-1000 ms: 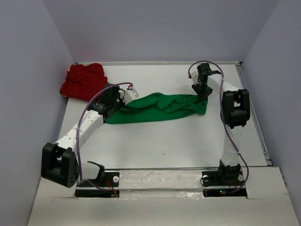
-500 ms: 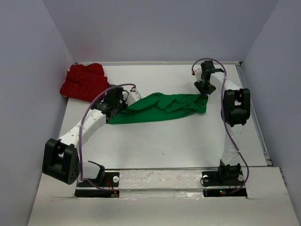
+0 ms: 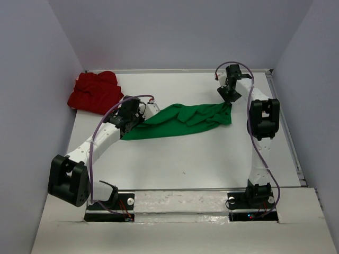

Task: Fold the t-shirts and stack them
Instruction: Flatten out the tshirt

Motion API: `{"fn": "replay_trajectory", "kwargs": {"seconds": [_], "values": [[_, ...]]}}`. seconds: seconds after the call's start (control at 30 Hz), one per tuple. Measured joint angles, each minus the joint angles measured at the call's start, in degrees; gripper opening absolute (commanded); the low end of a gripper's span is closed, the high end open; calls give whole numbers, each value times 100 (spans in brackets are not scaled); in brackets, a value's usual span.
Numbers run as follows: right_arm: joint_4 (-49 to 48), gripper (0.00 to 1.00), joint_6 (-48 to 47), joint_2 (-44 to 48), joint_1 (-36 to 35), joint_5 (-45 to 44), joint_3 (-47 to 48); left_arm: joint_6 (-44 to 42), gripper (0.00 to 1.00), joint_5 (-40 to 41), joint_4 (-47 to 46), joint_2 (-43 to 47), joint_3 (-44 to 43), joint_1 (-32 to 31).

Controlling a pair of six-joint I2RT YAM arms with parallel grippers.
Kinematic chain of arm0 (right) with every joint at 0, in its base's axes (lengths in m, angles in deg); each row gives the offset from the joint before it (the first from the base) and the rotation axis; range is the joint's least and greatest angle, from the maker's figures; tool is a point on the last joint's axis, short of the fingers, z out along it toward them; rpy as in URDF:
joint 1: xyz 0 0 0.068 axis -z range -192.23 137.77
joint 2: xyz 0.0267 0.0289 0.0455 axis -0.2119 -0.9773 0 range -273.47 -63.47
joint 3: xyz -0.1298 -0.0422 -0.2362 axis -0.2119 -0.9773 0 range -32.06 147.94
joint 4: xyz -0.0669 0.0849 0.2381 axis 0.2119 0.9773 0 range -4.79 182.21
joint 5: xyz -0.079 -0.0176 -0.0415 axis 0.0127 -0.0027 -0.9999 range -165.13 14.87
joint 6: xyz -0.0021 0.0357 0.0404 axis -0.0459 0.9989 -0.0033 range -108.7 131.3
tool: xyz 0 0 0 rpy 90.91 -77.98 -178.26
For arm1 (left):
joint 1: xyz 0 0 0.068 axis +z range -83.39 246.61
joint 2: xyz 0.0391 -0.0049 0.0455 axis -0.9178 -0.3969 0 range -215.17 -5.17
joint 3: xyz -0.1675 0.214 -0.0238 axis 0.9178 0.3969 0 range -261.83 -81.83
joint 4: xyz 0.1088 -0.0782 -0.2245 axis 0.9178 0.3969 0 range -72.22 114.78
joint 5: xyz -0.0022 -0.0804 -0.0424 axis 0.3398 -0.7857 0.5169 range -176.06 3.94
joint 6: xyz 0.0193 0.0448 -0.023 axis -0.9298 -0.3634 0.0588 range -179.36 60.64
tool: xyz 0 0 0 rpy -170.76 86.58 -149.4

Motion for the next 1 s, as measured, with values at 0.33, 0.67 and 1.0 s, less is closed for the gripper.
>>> {"fn": "replay_trajectory", "kwargs": {"seconds": [0.33,0.67,1.0], "values": [[74,47,-28,-166,0,197,-37,4,0,22,22,-105,0,-31],[149,48,-50,-164,0,269,-31,83,0,33,68,-188,-9,-177],[673,50,-101,361,0,688,-485,105,0,83,131,-192,-131,-219]]}}
